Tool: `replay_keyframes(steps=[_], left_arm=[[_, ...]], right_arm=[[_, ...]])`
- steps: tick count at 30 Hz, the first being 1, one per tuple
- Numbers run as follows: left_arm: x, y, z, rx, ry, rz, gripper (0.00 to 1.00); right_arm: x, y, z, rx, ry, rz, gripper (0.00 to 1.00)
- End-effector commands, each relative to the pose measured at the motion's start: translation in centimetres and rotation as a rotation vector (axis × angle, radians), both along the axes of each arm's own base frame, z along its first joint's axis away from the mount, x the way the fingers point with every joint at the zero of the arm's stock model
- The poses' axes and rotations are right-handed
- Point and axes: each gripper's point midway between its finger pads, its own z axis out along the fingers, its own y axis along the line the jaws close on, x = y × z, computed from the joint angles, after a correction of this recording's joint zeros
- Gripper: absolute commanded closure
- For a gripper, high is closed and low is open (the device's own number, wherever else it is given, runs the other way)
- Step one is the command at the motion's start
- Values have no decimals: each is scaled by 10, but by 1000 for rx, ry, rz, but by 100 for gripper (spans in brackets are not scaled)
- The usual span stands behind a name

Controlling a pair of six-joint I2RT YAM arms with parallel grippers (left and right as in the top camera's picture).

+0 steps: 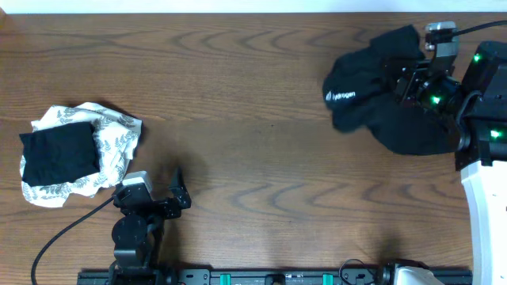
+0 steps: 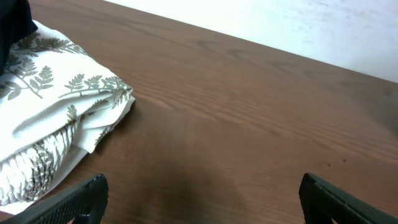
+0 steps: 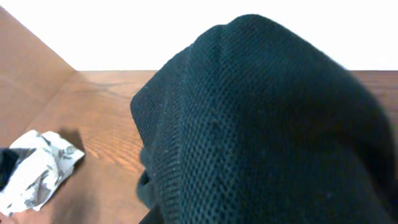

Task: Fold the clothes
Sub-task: 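Lift the black garment with the right gripper and drag it toward center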

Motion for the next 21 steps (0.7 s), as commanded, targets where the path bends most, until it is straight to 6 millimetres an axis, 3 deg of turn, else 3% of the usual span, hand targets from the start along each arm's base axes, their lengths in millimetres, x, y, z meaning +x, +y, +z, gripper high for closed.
replay_keyframes(steps=[1,6,10,14,17,21], left_arm=[[0,1,-10,21,22,-2,2],[0,1,-10,21,22,-2,2],[0,1,-10,21,22,-2,2],[0,1,-10,21,22,-2,2],[0,1,-10,21,22,-2,2],[0,1,-10,21,21,-2,2]], right_arm=[[-2,8,7,-16,-32,49,99],[-3,18,-12,5,48,73,99],[3,40,-33,58,144,97,99],[22,63,-65,141,304,-23,99],[40,93,-87,147,333,-35,97],[49,146,-101,170,307,93,59]])
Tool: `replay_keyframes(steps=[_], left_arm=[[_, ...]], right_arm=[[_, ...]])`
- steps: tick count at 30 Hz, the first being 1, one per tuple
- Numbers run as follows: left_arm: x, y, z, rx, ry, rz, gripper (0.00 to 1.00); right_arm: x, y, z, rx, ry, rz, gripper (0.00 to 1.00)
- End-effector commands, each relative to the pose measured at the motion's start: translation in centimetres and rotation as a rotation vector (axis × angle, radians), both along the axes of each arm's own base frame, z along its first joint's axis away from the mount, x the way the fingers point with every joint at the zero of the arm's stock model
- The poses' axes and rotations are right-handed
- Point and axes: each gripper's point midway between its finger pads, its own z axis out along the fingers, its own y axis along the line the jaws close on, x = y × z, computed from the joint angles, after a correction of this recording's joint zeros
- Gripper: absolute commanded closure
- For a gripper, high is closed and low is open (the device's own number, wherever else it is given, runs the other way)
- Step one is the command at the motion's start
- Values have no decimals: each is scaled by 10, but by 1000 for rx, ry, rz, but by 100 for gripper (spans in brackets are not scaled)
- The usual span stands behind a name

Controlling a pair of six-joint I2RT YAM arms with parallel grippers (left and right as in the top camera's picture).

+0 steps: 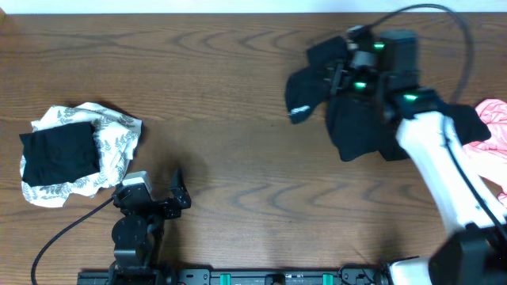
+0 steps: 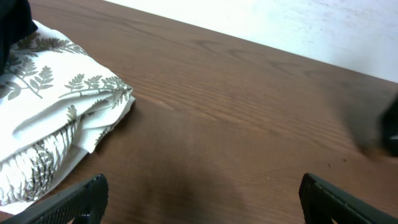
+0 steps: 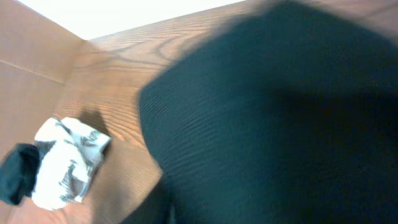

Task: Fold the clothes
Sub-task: 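Lift the black garment with the right gripper and drag it toward center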

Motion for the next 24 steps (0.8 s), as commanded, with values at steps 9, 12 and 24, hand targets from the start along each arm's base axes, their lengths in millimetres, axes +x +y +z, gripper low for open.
replay_keyframes(steps=[9,12,24], left_arm=[[0,1,-10,21,22,-2,2],[0,1,-10,21,22,-1,2],[0,1,-10,21,22,-1,2]], right_arm=[[12,30,-16,-79,-68,48,20],[10,3,-28,-120,-11,13,20],[-46,-103,-139,-610,381,-176,24]])
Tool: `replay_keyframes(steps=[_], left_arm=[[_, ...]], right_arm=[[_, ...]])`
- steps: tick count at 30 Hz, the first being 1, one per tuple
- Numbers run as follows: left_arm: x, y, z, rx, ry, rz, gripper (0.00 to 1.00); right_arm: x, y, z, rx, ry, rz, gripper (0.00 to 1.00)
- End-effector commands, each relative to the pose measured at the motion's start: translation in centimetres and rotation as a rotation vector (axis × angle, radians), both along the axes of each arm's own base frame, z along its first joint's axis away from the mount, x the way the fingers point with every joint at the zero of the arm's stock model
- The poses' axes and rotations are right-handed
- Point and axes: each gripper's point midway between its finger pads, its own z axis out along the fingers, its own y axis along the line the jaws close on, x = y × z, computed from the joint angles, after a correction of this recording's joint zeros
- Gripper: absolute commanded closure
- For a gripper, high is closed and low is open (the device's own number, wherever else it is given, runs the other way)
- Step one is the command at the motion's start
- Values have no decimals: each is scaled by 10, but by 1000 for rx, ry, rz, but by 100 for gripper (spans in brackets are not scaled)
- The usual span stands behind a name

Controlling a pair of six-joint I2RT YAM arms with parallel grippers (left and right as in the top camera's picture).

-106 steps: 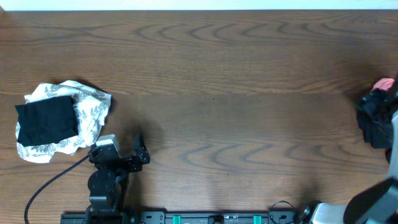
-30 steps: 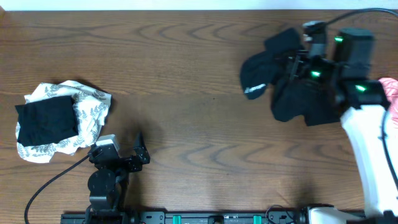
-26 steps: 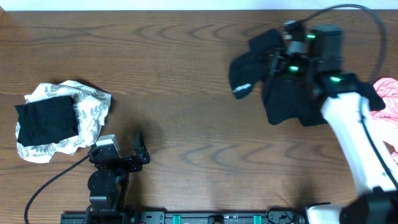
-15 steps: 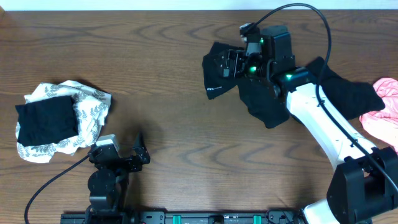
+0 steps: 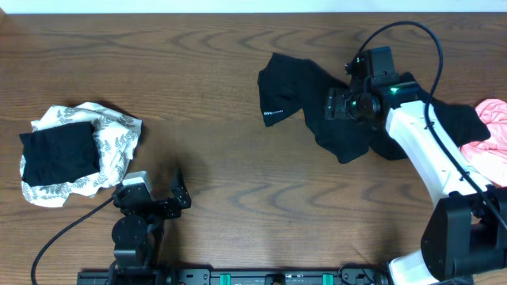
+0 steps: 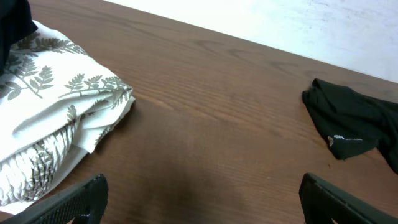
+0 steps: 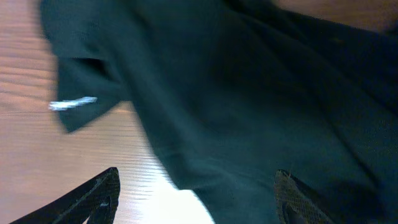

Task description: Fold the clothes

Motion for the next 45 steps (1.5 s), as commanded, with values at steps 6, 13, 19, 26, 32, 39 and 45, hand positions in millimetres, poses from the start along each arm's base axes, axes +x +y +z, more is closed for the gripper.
replay_keyframes(steps=[6,13,19,26,32,39,45], left_arm=[[0,1,-10,21,22,-2,2],[0,1,-10,20,21,-2,2],[1,-9,-7,-79,8,-29,2],[-1,-19,-10,-124,27,-76,2],[-1,-19,-10,-124,27,-76,2],[-1,-20,-10,-127,26,-84,2],[-2,-27,-8,-140,22,-124,2]], right_arm=[[-30,-49,-74,-294,157,-101,31],[-50,-46,-97,-319,215,-75,52],[-45,-21,-77,-235,162,-21,99],[-44,76,54,218,-145,447,99],[-42,75,157,212,-425,476,99],[-36,35,180,19,-516,328,99],[-42,36,174,27,-483,339,99]])
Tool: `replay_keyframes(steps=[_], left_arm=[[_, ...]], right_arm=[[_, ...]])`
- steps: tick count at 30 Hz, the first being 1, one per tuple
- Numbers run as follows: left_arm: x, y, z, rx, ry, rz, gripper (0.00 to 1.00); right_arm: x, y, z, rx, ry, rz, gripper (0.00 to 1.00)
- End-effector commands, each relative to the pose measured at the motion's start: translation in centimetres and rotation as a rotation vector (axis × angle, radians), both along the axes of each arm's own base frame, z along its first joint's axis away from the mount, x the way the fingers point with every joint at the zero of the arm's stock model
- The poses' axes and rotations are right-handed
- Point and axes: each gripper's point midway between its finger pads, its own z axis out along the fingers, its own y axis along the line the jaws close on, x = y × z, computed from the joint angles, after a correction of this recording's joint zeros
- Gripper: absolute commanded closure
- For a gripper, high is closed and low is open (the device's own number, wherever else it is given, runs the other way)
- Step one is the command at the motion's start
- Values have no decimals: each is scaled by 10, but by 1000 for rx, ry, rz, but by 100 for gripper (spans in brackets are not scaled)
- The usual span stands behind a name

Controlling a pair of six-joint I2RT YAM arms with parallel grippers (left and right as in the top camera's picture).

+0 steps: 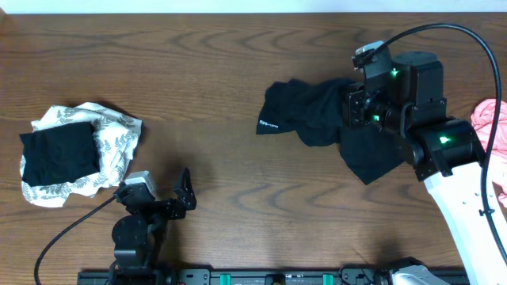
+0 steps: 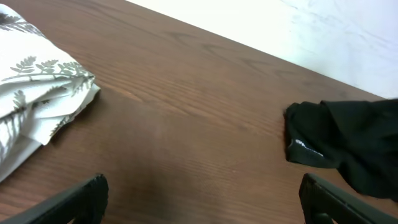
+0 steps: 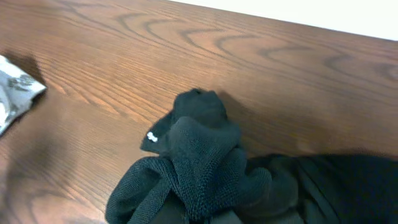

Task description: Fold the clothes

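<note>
A black garment (image 1: 309,117) with a small white logo lies bunched right of the table's middle, one end lifted. My right gripper (image 1: 355,111) is shut on that end. In the right wrist view the black garment (image 3: 205,155) bunches up over the jaws and hides the fingers. My left gripper (image 1: 173,207) stays low at the front left, open with nothing in it. Its wrist view shows the left gripper (image 2: 203,186) with bare wood between both fingertips (image 2: 90,190), and the black garment (image 2: 348,146) far off to the right.
A white leaf-print cloth (image 1: 111,134) with a folded black piece (image 1: 59,154) on it lies at the left. A pink garment (image 1: 493,119) shows at the right edge. The right arm's white link (image 1: 467,206) runs along the right side.
The black garment now lies a little lower and more bunched, with my right gripper still shut on it and the arm turned. My left gripper has swung right, so the leaf cloth sits further left in its view.
My right gripper first held the black garment at the far back right. Then it carried it left toward the middle. Then the garment trailed on the table right of centre, and now it lies there bunched. The left arm stayed put until its last small turn.
</note>
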Motion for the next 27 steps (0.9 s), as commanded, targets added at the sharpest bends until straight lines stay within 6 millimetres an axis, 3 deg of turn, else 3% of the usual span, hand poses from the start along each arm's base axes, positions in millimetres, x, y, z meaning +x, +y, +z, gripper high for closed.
replay_keyframes(steps=[1,6,9,13,17,20,23,27], left_arm=[[-1,-13,-6,-30,11,-72,2],[-2,-33,9,-63,-48,-187,2],[-2,-32,13,-60,-57,-182,2],[-2,-31,12,-58,-52,-175,2],[-2,-31,11,-58,-51,-175,2],[-2,-31,10,-58,-46,-175,2],[-2,-31,8,-59,-37,-175,2],[-2,-31,7,-60,-28,-176,2]], right_arm=[[-3,7,4,-9,-18,46,99],[-17,26,13,41,-18,177,99],[-34,33,40,83,-35,229,99],[-69,44,104,151,-115,320,99],[-101,40,174,183,-253,343,99],[-122,36,211,203,-333,362,99],[-131,33,228,210,-372,369,99],[-122,37,216,201,-321,369,99]])
